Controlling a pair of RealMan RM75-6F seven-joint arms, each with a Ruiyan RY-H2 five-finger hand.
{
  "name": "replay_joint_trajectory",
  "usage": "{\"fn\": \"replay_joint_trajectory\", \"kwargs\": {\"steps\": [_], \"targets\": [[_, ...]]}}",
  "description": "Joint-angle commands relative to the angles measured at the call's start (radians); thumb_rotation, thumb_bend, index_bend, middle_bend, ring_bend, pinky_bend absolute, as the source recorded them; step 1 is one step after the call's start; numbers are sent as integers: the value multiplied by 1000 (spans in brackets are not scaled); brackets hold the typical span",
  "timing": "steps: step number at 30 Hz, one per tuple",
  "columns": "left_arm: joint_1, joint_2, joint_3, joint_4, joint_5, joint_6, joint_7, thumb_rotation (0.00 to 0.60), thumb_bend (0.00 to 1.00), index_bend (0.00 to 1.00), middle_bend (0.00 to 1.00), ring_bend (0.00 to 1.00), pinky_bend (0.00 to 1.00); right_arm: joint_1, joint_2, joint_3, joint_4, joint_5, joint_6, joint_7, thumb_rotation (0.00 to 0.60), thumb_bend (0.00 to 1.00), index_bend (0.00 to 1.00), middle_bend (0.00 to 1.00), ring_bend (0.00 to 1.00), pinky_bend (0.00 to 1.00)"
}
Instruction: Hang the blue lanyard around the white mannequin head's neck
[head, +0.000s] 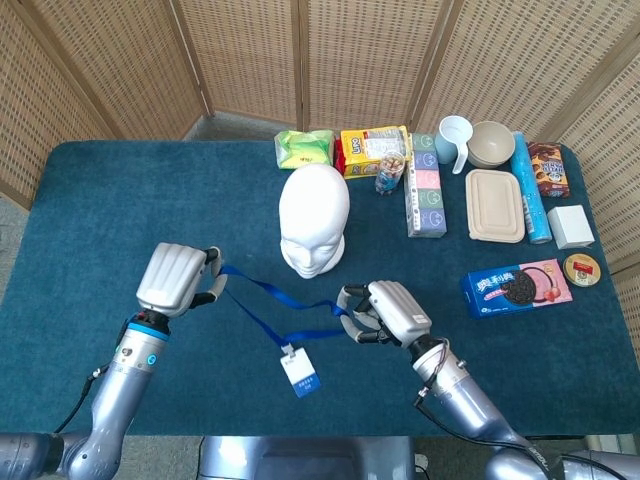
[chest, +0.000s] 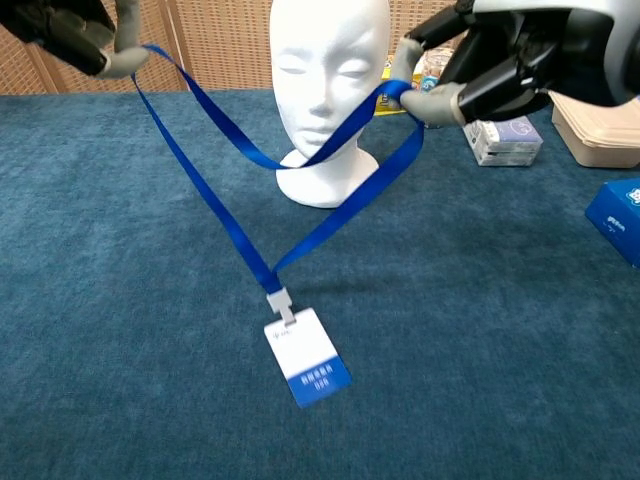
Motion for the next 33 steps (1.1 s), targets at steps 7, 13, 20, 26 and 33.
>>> {"fn": "replay_joint_trajectory", "kwargs": {"steps": [7,13,20,26,33], "targets": [[-27,66,-93,-48,10,-22,-40,502,423,627,858,891,1000,16,108,114,-33,6,-52,198,600,599,684,1000,1000,1000],[-59,72,-154,-51,-38,-36,-55,505,424,627,858,891,1000,49,150,182,9,52,-88,294,600,602,685,1000,1000,1000],[-99,64,-215,-22,-106,-56,-86,504,424,627,859,891,1000,94,167,232,98,119,-140,381,600,603,689,1000,1000,1000],[-133,44,-260,19,-144,-58,-116,505,424,627,859,891,1000,126,185,269,169,165,-196,454,600,603,690,1000,1000,1000],[-162,26,-294,71,-183,-65,-152,505,422,627,859,891,1000,163,207,302,250,203,-243,503,600,602,691,1000,1000,1000]]}}
